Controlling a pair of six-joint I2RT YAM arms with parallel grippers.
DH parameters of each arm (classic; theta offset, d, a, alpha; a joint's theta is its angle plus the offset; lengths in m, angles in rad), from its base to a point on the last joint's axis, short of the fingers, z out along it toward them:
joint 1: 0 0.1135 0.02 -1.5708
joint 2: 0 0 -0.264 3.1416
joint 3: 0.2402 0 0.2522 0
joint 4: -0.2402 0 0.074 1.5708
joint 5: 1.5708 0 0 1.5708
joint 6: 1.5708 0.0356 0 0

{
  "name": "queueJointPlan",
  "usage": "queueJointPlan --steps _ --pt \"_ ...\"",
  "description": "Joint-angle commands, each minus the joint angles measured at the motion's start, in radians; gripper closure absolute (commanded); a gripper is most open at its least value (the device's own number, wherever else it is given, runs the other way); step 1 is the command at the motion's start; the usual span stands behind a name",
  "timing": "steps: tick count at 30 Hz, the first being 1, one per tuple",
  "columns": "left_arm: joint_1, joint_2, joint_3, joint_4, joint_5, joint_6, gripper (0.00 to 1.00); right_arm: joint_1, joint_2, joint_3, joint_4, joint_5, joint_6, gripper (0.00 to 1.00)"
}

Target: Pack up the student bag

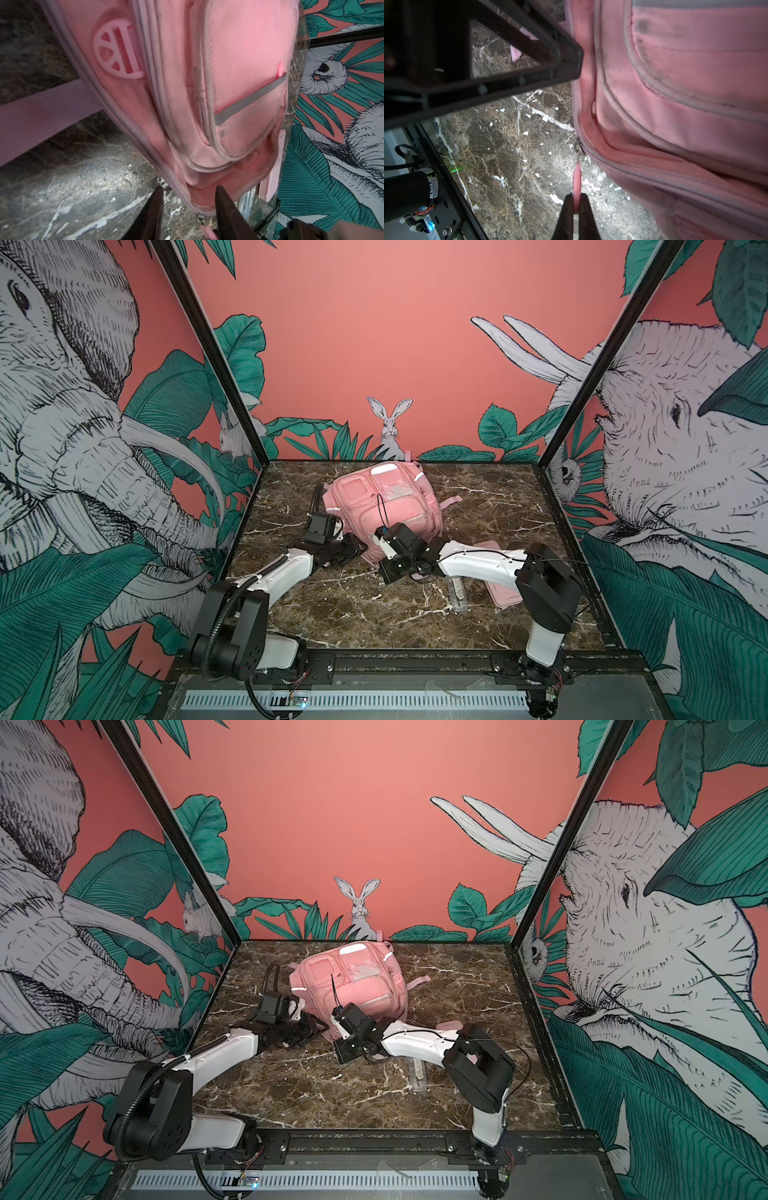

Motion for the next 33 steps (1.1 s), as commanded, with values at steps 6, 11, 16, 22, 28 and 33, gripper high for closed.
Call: queueJointPlan --steps 6,11,16,22,28,33 --pt "-0.010 0.071 -0.010 0.062 0.006 -0.022 0.55 0.021 0.016 0.034 0.015 -0.042 0.003 1.00" --pt "-0.010 0.105 0.013 0.052 -0.013 -0.014 0.70 0.022 -0.001 0.021 -0.027 0.025 -0.003 1.00" --pt "-0.009 0.102 0.044 -0.009 -0.050 0.029 1.00 0.006 -0.055 -0.022 -0.081 0.079 -0.036 1.00" --pt "0.026 0.099 0.068 -0.060 -0.064 0.074 1.00 -0.044 -0.117 -0.086 -0.134 0.105 -0.080 1.00" --pt "0.095 0.076 0.085 -0.107 -0.066 0.120 1.00 -0.114 -0.190 -0.147 -0.177 0.121 -0.118 1.00" --pt "0.136 0.073 0.097 -0.133 -0.081 0.149 1.00 -0.178 -0.243 -0.192 -0.208 0.133 -0.149 1.00"
